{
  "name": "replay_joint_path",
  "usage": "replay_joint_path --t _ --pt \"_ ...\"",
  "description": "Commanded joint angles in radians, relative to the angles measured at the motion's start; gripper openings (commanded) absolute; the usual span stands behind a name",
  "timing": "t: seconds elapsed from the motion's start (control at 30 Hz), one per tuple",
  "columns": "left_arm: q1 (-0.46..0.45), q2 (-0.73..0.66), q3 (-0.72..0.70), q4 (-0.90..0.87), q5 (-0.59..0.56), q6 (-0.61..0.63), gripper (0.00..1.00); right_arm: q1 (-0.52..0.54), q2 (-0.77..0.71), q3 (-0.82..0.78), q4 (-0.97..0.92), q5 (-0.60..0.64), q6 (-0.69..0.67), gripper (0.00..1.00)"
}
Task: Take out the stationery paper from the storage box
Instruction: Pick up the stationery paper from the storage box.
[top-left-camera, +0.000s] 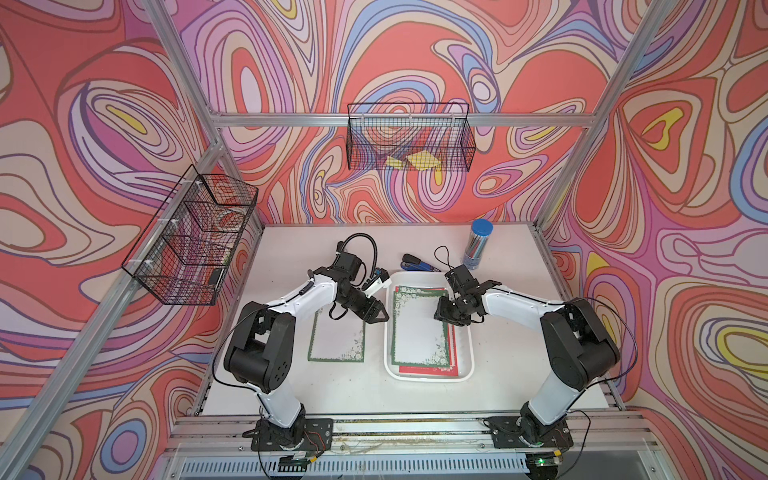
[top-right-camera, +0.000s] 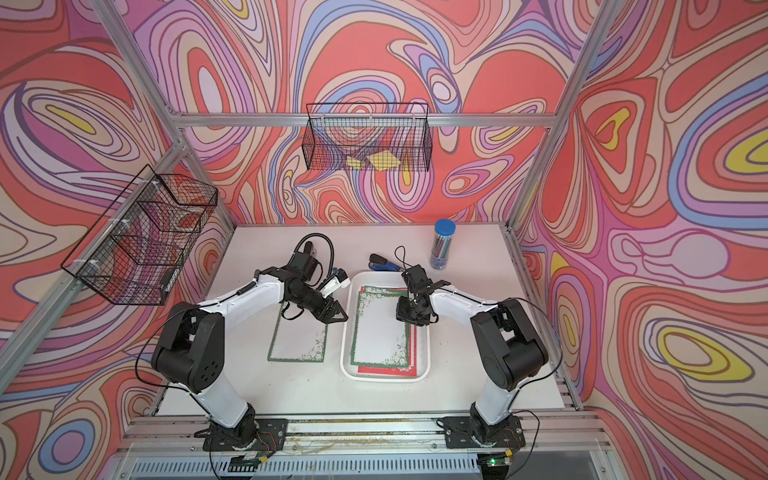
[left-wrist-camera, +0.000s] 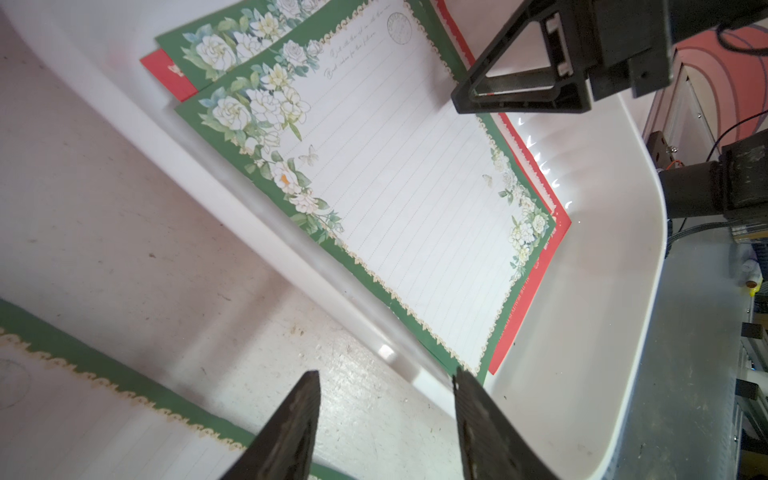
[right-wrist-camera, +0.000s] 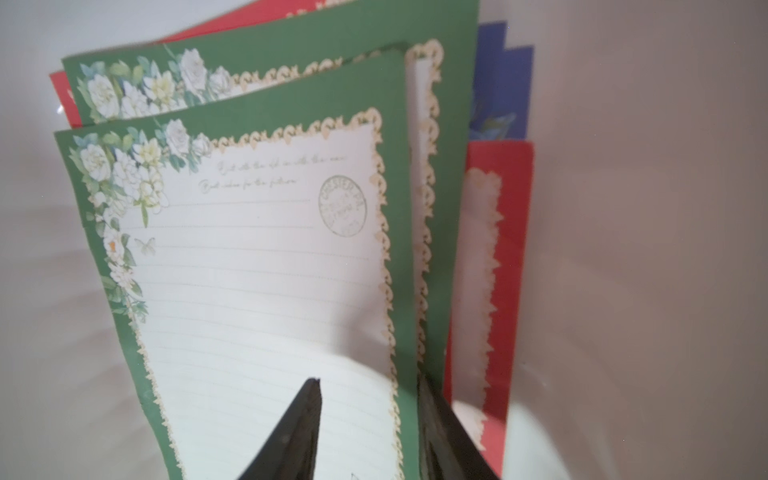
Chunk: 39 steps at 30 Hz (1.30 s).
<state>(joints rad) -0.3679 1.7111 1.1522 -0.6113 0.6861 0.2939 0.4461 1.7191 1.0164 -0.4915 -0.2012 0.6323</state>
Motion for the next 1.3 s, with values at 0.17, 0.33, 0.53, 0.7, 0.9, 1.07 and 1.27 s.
replay_joint_path --t 0.17,0.33,0.53,0.7,0.9,1.07,1.27 --pt "-0.010 0.016 0.029 -0.045 0.000 -0.002 0.55 -0.002 -0.092 -0.064 0.107 -0.092 0.027 0.30" --pt "-0.012 0.018 0.029 -0.047 0.001 -0.003 0.55 -0.002 -0.086 -0.077 0.141 -0.155 0.022 0.29" --pt "-0.015 0.020 0.029 -0.051 -0.008 0.000 0.55 -0.002 -0.061 -0.096 0.209 -0.238 0.035 0.26" --pt "-0.018 0.024 0.030 -0.053 -0.006 -0.001 0.55 -0.001 -0.033 -0.106 0.212 -0.242 0.033 0.26" --pt "-0.021 0.024 0.031 -0.053 -0.009 0.002 0.55 -0.002 0.013 -0.101 0.202 -0.234 0.027 0.25" --pt "-0.021 0.009 0.032 -0.048 -0.019 0.003 0.55 -0.002 0.009 -0.070 0.165 -0.222 0.010 0.02" --pt "-0.021 -0.112 -0.023 0.054 -0.028 0.017 0.58 -0.001 -0.048 0.053 -0.036 -0.139 -0.086 0.00"
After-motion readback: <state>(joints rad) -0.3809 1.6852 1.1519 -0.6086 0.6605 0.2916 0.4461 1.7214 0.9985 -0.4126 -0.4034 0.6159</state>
